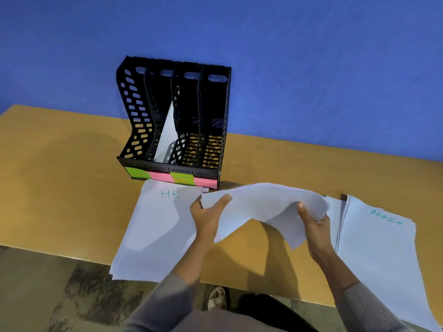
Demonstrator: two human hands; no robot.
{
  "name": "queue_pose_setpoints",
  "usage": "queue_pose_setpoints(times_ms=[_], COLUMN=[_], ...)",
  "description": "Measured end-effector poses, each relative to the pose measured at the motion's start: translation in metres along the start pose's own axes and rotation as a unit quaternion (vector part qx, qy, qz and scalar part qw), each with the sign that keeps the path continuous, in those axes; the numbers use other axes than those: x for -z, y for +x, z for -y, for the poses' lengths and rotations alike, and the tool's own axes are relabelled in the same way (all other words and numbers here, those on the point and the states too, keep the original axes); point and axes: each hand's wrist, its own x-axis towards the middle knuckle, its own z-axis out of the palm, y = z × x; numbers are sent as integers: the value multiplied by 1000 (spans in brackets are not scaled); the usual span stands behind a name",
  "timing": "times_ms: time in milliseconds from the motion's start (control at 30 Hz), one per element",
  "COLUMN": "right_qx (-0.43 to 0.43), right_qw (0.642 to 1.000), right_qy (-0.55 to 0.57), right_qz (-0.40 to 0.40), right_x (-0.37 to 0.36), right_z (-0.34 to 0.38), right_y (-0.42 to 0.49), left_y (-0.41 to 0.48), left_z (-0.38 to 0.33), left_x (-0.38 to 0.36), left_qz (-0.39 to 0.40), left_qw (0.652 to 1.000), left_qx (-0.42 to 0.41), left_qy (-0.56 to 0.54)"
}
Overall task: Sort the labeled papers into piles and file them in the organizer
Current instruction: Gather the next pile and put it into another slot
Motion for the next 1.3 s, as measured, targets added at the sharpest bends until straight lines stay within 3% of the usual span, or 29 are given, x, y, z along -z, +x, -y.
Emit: queue_pose_setpoints(times_ms=[167,333,500,767,867,1000,1100,1167,1300], right_qx=[-10,15,-1,10,-2,-52,-81,-81,-65], right_qw=[999,999,996,987,989,994,994,994,996], right_qy=[-29,-41,-79,-154,-125,-57,-30,-19,3], right_qz=[32,8,40,48,85,75,66,65,66], right_x=[-9,-8,-11,6,12,18,17,13,1], right_z=[-15,-15,-26,-6,11,26,30,31,33], right_y=[-7,-8,-9,11,16,19,19,17,8], left_y=[-7,-2,1,16,23,28,26,21,-2], left_z=[22,31,41,17,-2,-22,-36,-45,-46], left_x=[-1,1,2,13,22,41,50,52,46], left_qz=[-4,-20,30,79,117,173,160,141,75], left_qw=[998,996,988,985,982,969,965,968,975], left_qx=[58,72,135,113,113,108,131,165,175], left_qy=[22,45,70,104,90,142,163,124,-118])
